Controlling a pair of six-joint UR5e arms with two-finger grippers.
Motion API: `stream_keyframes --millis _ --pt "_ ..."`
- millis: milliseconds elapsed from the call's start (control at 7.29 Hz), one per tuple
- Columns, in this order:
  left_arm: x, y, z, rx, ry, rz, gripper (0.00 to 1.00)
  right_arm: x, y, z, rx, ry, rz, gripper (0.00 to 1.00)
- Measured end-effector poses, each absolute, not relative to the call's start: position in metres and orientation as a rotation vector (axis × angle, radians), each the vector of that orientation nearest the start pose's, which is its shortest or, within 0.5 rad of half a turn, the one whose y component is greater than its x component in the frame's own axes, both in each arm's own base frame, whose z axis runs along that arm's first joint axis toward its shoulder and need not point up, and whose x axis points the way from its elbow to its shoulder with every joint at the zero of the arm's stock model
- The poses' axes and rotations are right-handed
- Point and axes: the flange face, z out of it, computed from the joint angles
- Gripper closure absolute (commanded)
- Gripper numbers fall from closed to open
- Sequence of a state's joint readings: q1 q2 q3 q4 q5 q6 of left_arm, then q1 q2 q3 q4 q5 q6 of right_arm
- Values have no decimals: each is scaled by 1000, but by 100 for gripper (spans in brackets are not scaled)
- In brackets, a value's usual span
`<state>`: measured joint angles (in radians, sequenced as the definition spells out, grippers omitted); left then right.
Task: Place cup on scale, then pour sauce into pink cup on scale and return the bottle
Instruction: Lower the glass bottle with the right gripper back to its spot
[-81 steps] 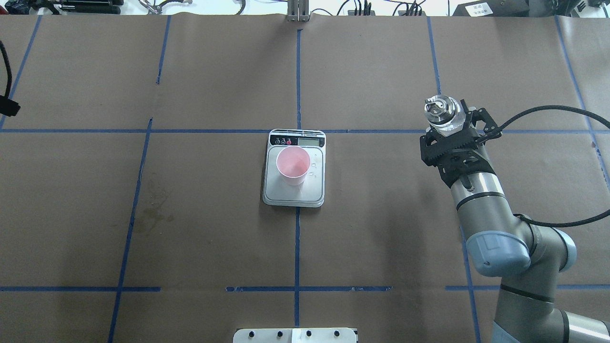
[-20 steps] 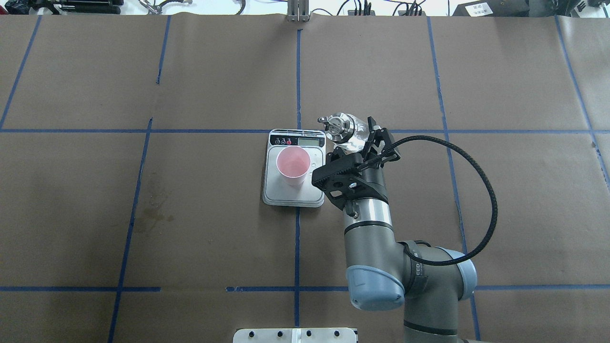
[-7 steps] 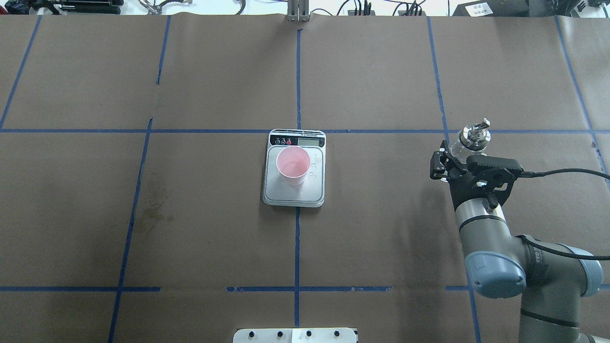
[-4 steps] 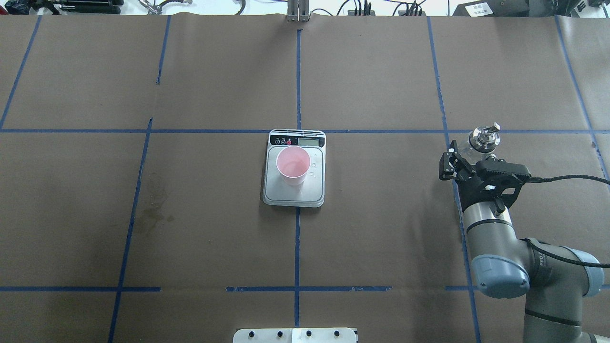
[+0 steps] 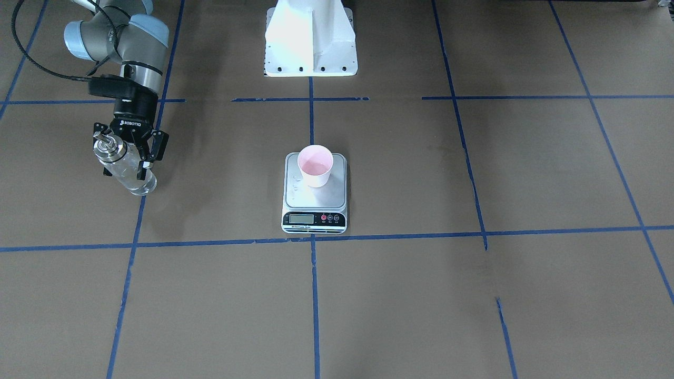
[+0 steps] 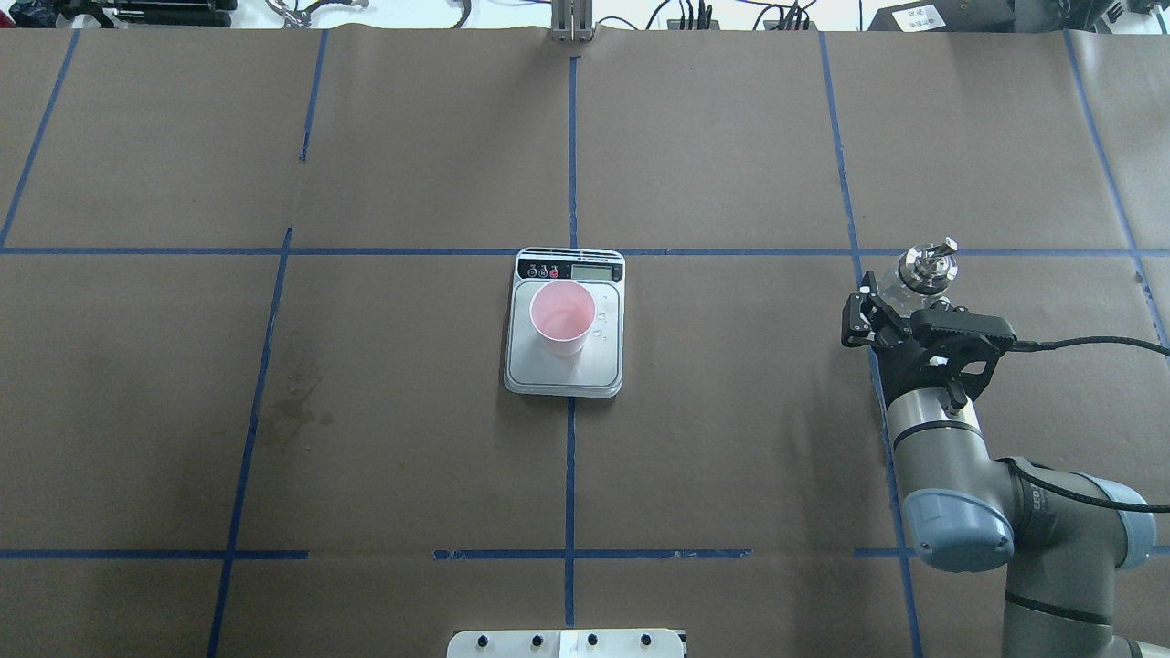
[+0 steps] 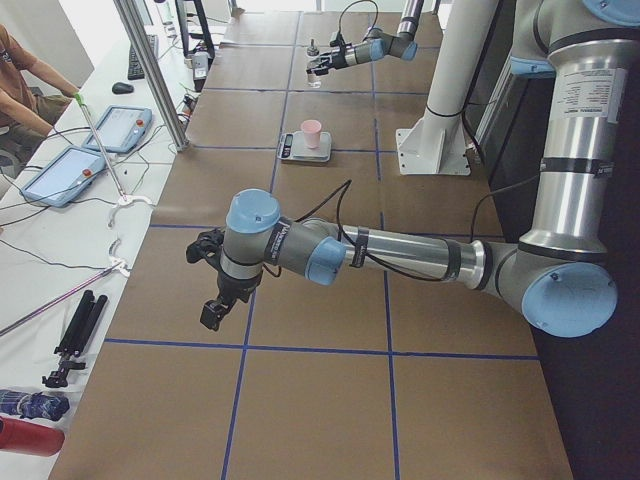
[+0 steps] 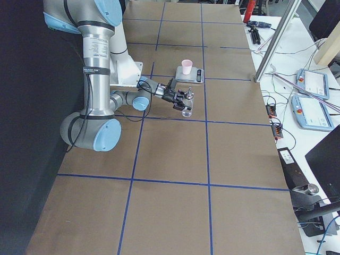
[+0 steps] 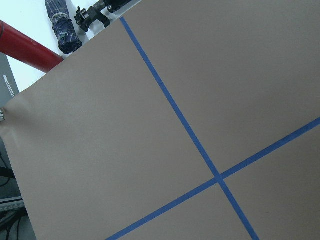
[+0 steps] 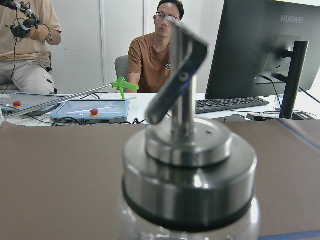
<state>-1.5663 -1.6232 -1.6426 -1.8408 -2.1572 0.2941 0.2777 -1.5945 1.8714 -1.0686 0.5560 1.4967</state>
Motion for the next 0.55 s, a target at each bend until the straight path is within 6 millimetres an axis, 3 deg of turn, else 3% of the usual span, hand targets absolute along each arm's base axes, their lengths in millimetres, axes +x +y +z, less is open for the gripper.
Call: stream_keyframes --millis 549 --pt "-77 -534 572 473 518 401 0 -400 -337 460 1007 -543 540 100"
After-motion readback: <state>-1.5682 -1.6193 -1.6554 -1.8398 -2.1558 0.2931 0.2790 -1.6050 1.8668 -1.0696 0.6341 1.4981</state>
